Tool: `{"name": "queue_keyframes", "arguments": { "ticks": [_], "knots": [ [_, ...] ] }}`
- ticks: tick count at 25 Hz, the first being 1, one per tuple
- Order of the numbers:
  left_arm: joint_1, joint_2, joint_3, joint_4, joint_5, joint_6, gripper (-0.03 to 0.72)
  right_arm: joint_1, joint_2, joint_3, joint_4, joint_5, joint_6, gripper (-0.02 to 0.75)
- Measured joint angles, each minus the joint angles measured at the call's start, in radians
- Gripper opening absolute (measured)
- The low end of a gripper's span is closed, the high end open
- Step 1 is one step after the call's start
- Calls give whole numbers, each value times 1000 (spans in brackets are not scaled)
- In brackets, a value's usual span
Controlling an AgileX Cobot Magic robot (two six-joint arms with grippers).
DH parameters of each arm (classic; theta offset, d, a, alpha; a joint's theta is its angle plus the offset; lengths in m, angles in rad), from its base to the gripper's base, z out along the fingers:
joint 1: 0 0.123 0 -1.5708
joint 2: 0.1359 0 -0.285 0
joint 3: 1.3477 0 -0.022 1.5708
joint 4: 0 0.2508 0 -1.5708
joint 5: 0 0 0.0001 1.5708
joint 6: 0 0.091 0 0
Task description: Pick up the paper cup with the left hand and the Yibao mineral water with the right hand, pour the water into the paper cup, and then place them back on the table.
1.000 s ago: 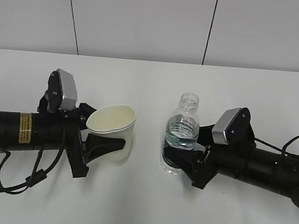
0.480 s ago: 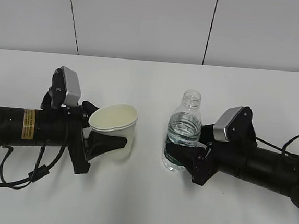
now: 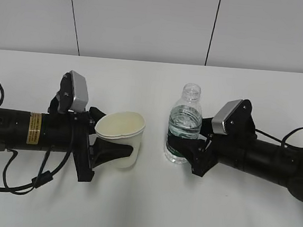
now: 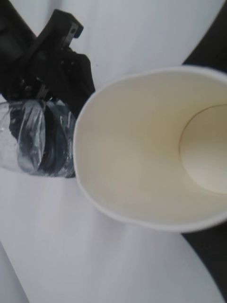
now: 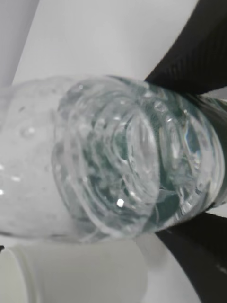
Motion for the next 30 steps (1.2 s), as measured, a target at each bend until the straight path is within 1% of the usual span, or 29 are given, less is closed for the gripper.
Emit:
{"name": "queue_keyframes", "arguments": {
  "ticks": [6, 13, 17, 22, 27, 30],
  "knots": [
    [-11, 1, 0, 3, 51, -23, 424, 0, 0, -93, -11, 9, -42, 489],
    [-11, 1, 0, 2, 49, -31, 423, 0, 0, -202, -72, 108, -51, 489],
    [-11, 7, 0, -20, -1, -33, 423, 0, 1, -252, -110, 166, -57, 489],
    [-11, 37, -2, -36, -50, -33, 423, 0, 5, -288, -166, 169, -77, 489],
    [-11, 52, -4, -33, -43, -17, 423, 0, 7, -310, -206, 171, -118, 489],
    [-25, 53, -23, -7, -3, -7, 423, 0, 7, -321, -219, 171, -159, 489]
  ]
}}
